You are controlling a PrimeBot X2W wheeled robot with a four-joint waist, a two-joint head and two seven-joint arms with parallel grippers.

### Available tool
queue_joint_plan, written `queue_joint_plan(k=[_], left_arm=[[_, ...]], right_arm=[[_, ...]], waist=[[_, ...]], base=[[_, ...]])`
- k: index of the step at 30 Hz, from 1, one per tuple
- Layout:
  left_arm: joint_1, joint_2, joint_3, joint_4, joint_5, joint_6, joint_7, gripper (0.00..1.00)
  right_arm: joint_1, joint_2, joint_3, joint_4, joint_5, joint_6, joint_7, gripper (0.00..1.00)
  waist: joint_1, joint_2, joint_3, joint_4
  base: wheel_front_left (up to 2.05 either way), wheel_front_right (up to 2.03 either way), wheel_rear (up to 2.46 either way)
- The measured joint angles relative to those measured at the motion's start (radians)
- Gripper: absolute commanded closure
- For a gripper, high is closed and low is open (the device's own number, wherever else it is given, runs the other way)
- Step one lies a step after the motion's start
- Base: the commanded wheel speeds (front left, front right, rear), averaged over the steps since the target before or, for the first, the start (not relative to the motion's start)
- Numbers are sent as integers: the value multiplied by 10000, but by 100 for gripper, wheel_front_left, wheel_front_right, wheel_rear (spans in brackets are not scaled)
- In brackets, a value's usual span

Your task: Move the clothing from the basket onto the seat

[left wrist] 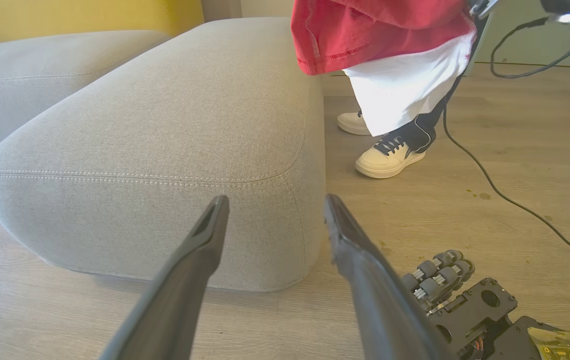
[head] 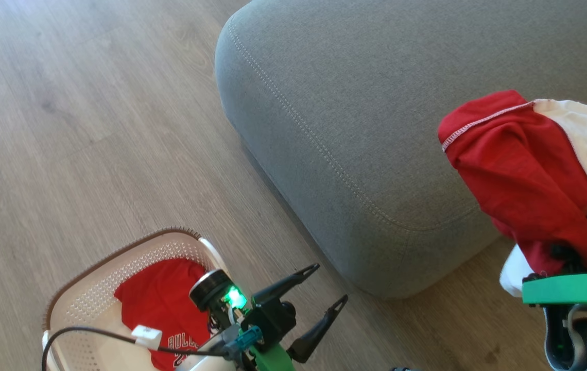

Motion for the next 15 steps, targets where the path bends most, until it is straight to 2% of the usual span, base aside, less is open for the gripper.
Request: queue_joint_plan(k=[15], left_arm=[[-14, 73, 128, -2, -77, 0, 0, 0]], right_arm=[[-181, 12, -485, 128, 207, 0, 0, 100]], waist=[[0, 0, 251, -51]], base=[[0, 0, 0]])
